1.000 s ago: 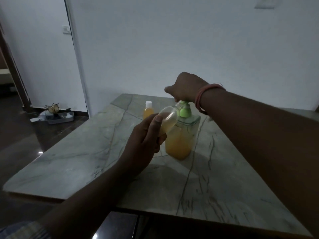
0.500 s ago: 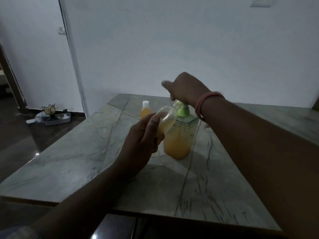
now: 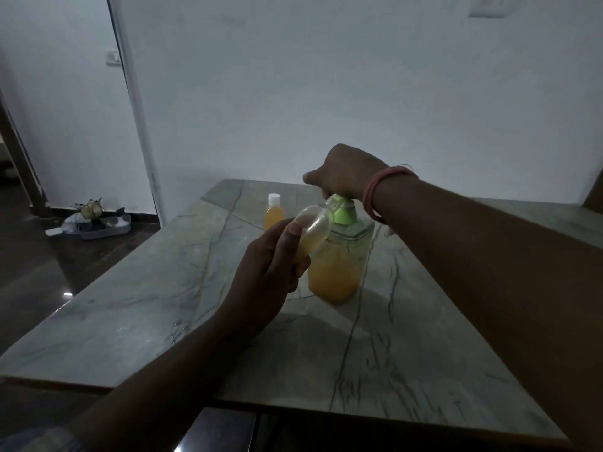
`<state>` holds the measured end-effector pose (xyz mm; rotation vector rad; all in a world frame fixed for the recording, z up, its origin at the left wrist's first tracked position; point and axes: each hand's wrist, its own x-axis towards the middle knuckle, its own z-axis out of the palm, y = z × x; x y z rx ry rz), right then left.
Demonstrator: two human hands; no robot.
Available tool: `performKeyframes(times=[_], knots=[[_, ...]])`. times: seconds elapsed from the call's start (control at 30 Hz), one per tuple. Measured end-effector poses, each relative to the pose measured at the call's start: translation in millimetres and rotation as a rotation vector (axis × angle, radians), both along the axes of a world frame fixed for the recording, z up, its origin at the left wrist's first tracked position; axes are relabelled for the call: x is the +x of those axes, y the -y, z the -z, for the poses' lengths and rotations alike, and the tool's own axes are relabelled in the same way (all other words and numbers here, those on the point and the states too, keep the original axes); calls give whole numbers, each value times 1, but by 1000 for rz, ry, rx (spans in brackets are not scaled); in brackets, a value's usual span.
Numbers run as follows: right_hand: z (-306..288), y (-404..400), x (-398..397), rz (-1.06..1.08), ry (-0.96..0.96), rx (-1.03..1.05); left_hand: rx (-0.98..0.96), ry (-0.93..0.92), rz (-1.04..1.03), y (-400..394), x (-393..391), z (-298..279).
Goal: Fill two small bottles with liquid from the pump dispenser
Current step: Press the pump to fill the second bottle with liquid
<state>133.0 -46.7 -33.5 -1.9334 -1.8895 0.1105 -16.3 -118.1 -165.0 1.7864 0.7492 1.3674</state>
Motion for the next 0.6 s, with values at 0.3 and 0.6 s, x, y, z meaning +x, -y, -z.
performKeyframes(times=[0.3, 0.6], knots=[[2, 2, 2, -6, -28, 33, 4, -2, 5, 0, 0, 0], [6, -2, 4, 2, -101, 136, 16, -1, 3, -3, -2, 3]])
